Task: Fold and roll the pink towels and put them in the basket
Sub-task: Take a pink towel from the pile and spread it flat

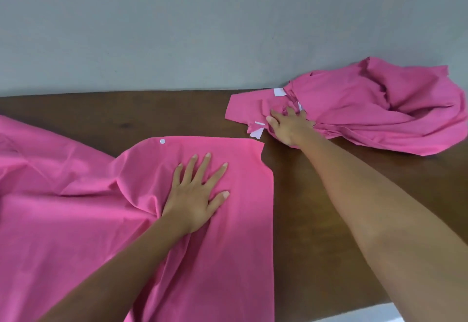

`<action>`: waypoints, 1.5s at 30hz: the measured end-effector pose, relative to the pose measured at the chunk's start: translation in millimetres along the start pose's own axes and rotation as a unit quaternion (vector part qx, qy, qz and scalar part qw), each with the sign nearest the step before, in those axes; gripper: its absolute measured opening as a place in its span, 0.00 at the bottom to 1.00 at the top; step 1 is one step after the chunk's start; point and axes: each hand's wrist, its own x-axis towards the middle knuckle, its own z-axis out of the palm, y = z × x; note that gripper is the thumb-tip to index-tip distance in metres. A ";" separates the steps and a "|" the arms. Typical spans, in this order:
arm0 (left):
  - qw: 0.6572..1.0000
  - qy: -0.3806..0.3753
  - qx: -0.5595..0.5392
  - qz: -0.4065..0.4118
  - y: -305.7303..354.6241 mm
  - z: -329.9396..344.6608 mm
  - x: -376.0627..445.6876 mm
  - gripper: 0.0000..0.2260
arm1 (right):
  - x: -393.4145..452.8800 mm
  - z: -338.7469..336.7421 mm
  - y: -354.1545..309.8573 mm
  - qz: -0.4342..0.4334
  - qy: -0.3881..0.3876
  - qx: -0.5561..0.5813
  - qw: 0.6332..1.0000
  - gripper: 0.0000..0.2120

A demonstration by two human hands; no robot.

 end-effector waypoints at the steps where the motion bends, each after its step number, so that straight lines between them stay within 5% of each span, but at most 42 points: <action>1: 1.000 -0.002 0.002 -0.001 -0.1 0.4 -0.2 0.29 | -11.6 0.2 5.2 -0.007 0.005 0.004 1.000 0.28; 11: 1.000 -0.029 -0.002 0.008 -1.9 -1.1 0.5 0.33 | -142.4 37.9 81.1 0.040 0.024 -0.036 0.998 0.27; 21: 0.998 -0.067 -0.013 0.015 1.3 -9.5 3.5 0.30 | -272.8 53.8 173.1 0.085 -0.013 -0.150 0.985 0.50; 25: 0.996 -0.088 -0.026 0.019 0.8 -15.2 4.5 0.31 | -298.2 45.5 182.7 0.146 -0.052 -0.162 0.975 0.31; 29: 0.994 -0.107 -0.022 0.024 -1.7 -23.2 5.9 0.32 | -305.6 28.6 175.1 0.161 -0.080 -0.226 0.957 0.25; 31: 0.992 -0.118 -0.026 0.025 -3.5 -29.1 7.4 0.32 | -302.9 20.6 161.8 0.138 -0.006 -0.255 0.957 0.23; 34: 0.993 -0.105 -0.022 0.044 -9.6 -40.5 11.2 0.31 | -281.3 19.2 129.9 0.102 0.179 -0.179 0.962 0.25; 39: 0.995 -0.061 -0.020 0.078 -35.2 -60.1 19.7 0.30 | -233.8 35.3 16.9 0.028 0.303 0.163 0.939 0.08; 42: 0.996 -0.070 -0.015 0.056 -52.3 -71.4 18.5 0.31 | -214.0 43.3 -65.6 0.004 0.231 0.333 0.914 0.12; 45: 0.999 -0.029 -0.013 0.031 -64.0 -77.5 12.8 0.22 | -196.6 56.0 -113.3 -0.015 0.136 0.302 0.944 0.28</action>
